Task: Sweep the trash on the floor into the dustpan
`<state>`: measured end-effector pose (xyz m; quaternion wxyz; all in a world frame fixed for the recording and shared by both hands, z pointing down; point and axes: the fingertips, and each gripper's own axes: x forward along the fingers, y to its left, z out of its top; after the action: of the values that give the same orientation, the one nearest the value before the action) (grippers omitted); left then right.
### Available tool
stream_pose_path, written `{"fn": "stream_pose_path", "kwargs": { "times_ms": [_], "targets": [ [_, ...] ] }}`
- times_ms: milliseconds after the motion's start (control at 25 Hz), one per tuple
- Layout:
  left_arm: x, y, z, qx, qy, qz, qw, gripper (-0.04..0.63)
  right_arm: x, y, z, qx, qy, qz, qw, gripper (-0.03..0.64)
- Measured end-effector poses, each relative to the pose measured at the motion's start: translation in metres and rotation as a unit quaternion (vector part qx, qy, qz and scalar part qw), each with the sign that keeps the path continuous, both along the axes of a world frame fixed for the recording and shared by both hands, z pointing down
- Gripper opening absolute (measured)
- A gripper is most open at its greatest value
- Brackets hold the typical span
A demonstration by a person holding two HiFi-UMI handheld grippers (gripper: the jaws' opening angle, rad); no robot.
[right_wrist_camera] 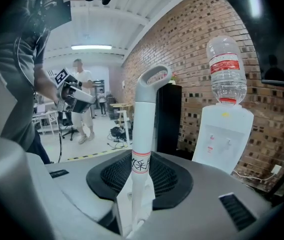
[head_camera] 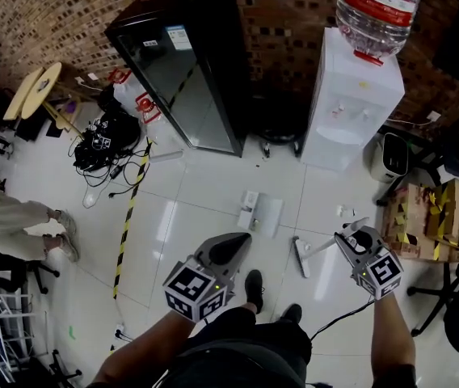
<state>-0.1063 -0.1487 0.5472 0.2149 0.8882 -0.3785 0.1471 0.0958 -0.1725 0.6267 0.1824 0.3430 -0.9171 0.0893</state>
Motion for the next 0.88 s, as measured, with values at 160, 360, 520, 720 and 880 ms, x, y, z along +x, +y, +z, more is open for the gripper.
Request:
{"fn": "stream_pose_path", "kwargs": {
  "times_ms": [160,360,520,720,880],
  "targets": [
    [-0.002,-0.007,-0.004,-0.002,0.006,0.009,0.9999,0.008,0.001,-0.014,-0.003,0.005,0.011,0.012,1.000,0.135],
    [-0.005,-0.015,-0.008,0.001,0.012,0.015,0.9998,0.008,0.001,-0.029,-0.006,0.014,0.019,0.026,0.999,0.135],
    [-0.008,-0.017,-0.009,0.003,0.014,0.021,0.9997,0.006,0.002,-0.038,-0.007,0.017,0.018,0.044,0.999,0.133],
    [-0.013,-0.020,-0.010,0.003,0.018,0.026,0.9995,0.008,-0.007,-0.036,-0.011,0.013,0.022,0.045,0.999,0.132],
    [-0.015,-0.029,-0.016,0.013,0.031,0.024,0.9991,0.006,-0.008,-0.027,-0.022,0.015,0.024,0.064,0.998,0.132]
  ]
}}
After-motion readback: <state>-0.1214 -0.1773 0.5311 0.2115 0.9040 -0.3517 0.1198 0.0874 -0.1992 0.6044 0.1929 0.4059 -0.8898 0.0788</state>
